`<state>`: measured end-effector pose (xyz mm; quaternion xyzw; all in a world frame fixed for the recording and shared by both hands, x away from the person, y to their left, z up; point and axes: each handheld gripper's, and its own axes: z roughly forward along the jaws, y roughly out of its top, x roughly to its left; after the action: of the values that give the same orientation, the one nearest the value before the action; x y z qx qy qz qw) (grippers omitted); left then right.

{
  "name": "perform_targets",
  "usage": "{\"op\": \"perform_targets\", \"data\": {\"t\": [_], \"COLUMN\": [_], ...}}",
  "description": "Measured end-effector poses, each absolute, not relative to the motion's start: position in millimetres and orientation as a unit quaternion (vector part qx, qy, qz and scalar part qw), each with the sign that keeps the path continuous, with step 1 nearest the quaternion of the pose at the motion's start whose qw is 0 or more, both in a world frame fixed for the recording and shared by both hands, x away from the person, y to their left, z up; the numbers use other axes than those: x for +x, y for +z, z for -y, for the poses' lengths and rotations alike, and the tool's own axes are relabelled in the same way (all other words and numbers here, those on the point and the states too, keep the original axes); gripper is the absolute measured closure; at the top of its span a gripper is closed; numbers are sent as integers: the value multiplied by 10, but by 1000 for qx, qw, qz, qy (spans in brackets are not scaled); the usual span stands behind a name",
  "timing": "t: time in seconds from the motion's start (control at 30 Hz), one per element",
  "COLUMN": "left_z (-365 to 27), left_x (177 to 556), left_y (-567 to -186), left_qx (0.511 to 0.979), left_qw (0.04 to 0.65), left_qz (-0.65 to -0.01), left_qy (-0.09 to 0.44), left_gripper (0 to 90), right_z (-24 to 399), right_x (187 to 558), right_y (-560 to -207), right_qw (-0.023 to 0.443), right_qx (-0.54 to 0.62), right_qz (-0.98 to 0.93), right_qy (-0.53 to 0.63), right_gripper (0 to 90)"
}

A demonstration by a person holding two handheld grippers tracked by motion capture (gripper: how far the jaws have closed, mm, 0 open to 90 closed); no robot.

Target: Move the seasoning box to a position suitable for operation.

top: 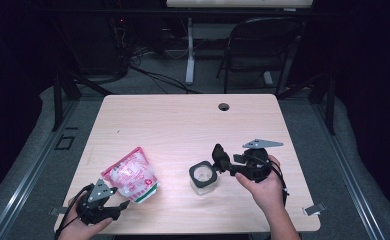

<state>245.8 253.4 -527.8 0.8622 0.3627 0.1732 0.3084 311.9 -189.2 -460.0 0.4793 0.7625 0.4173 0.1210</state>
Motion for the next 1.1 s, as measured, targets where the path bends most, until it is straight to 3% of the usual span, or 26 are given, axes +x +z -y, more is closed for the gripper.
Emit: {"op": "perform_targets", "data": {"t": [0.63, 0.93, 1.1], "left_z": [-2309, -2246, -2229], "left_x": [2765, 2910, 2966], "left_y": [-5390, -5424, -5406], "left_qx": [878, 884, 886], "left_qw": [285, 285, 287], "left_qz": [-329, -323, -324], "left_qy": [197, 182, 167], "left_gripper": [420, 508, 615], "right_z": [1908, 1928, 1941], "right_x": [3118, 3124, 3126], "right_y": [-4608, -4617, -4614], "right_qw": [122, 120, 118], "right_qx": [482, 485, 488], "right_qz": [-757, -754, -752], "right_qy": [424, 425, 427], "right_gripper": [466, 467, 468]}}
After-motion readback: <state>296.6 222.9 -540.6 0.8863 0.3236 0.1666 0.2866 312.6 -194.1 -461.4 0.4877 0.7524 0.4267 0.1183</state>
